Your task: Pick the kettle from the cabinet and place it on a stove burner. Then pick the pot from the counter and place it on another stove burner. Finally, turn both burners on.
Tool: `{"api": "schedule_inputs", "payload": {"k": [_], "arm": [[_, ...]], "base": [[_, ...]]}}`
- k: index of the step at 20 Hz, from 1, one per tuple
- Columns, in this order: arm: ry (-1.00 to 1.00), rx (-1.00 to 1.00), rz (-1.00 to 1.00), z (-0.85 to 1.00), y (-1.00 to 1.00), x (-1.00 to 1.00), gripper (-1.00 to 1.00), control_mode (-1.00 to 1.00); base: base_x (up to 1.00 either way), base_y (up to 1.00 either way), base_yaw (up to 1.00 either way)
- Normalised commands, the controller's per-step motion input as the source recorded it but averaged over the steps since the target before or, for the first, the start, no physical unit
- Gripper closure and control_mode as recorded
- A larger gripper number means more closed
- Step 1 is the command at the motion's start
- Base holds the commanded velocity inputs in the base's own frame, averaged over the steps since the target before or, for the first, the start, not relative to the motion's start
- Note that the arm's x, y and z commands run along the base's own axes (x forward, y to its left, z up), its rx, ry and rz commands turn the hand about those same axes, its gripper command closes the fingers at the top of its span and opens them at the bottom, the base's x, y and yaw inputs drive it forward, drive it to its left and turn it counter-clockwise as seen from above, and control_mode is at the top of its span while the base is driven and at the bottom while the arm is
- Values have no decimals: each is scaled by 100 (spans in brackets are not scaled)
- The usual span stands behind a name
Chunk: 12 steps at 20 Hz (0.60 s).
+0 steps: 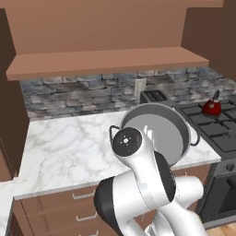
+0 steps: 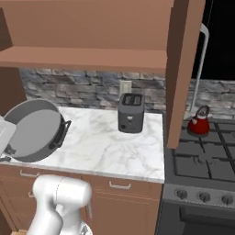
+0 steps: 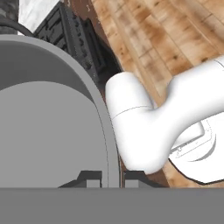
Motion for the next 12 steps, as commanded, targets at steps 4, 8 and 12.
{"api": "schedule_inputs", "payload": {"k": [4, 8, 12], "arm": [[0, 0, 0, 0, 0, 0, 100, 100], [0, 0, 0, 0, 0, 0, 100, 100], [0, 0, 0, 0, 0, 0, 100, 100]], "base": [[-56, -21, -8], [-47, -31, -9], [-35, -42, -10]]}}
